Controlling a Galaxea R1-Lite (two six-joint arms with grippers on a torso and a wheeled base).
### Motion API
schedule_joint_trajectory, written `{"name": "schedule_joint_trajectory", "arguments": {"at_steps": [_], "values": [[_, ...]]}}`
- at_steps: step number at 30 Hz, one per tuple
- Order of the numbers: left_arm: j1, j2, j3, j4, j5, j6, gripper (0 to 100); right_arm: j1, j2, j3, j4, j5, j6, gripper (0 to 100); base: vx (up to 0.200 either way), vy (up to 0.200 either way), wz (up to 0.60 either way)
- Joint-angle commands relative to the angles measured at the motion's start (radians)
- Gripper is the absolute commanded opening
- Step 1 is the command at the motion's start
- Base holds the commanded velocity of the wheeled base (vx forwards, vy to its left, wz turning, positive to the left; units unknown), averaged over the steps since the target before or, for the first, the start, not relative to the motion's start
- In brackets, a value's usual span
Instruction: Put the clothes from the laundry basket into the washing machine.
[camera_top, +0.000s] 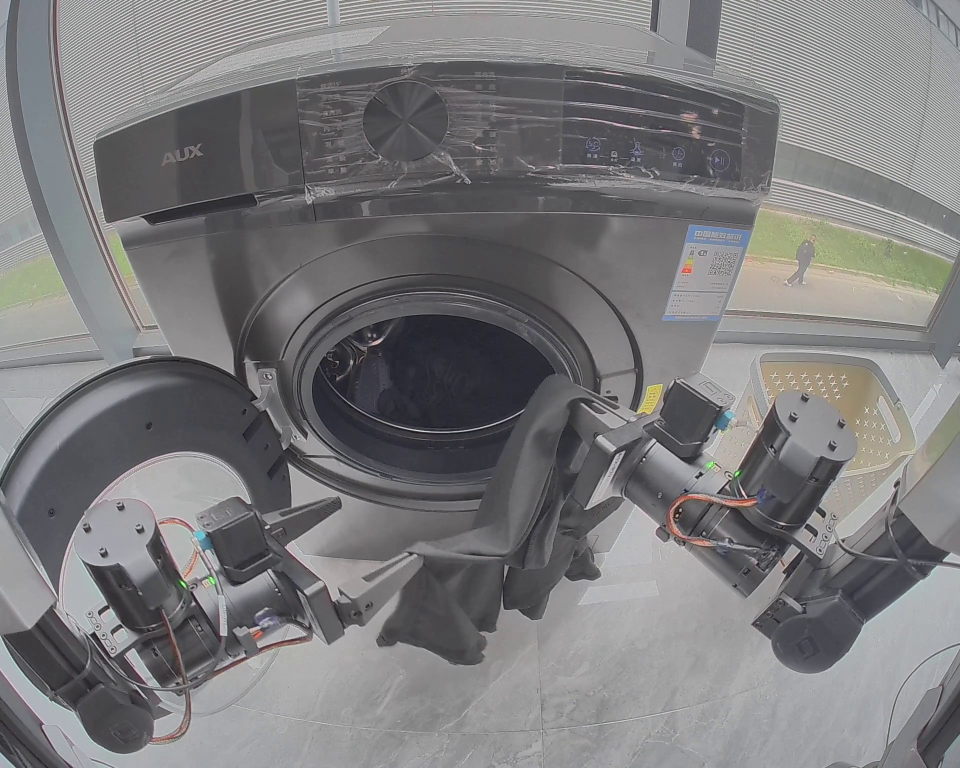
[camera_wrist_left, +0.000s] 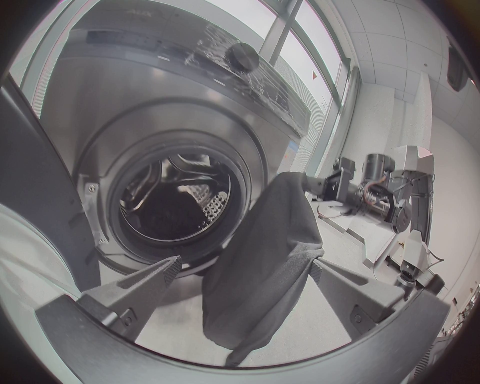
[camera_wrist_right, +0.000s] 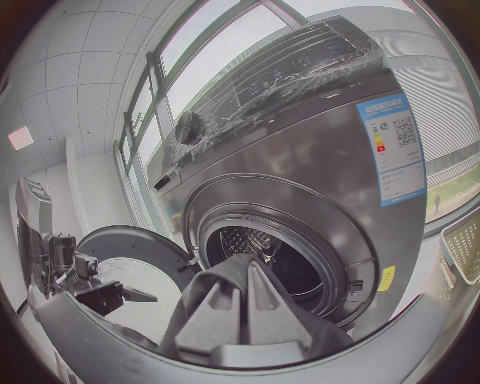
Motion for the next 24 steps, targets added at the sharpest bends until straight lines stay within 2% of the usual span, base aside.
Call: {"name": "schedule_joint_trajectory", "arguments": {"at_steps": [1,7,10,16,20,21,24], "values": [[-0.036,0.081,-0.006,-0.002,0.001,0.002,100,0.041,-0.001,-0.024,0.012,0.0,0.002,0,0.0,0.0,0.0],[-0.073,0.176,-0.057,-0.003,0.013,0.006,100,0.075,-0.003,-0.047,0.019,-0.001,0.002,0,0.0,0.0,0.0],[-0.073,0.212,-0.105,-0.003,0.038,0.005,100,0.087,-0.001,-0.039,0.019,-0.001,0.003,0,0.0,0.0,0.0],[-0.069,0.301,-0.197,-0.003,0.042,0.006,100,0.135,-0.003,-0.018,0.019,-0.004,0.017,0,0.0,0.0,0.0],[-0.062,0.354,-0.246,-0.002,0.045,0.008,100,0.162,0.003,-0.01,0.013,-0.023,0.026,0,0.0,0.0,0.0],[-0.06,0.38,-0.269,-0.003,0.059,0.008,100,0.174,0.003,-0.009,0.012,-0.024,0.042,0,0.0,0.0,0.0],[-0.06,0.411,-0.289,-0.003,0.07,0.011,100,0.188,0.002,-0.003,0.016,-0.024,0.046,0,0.0,0.0,0.0]]}}
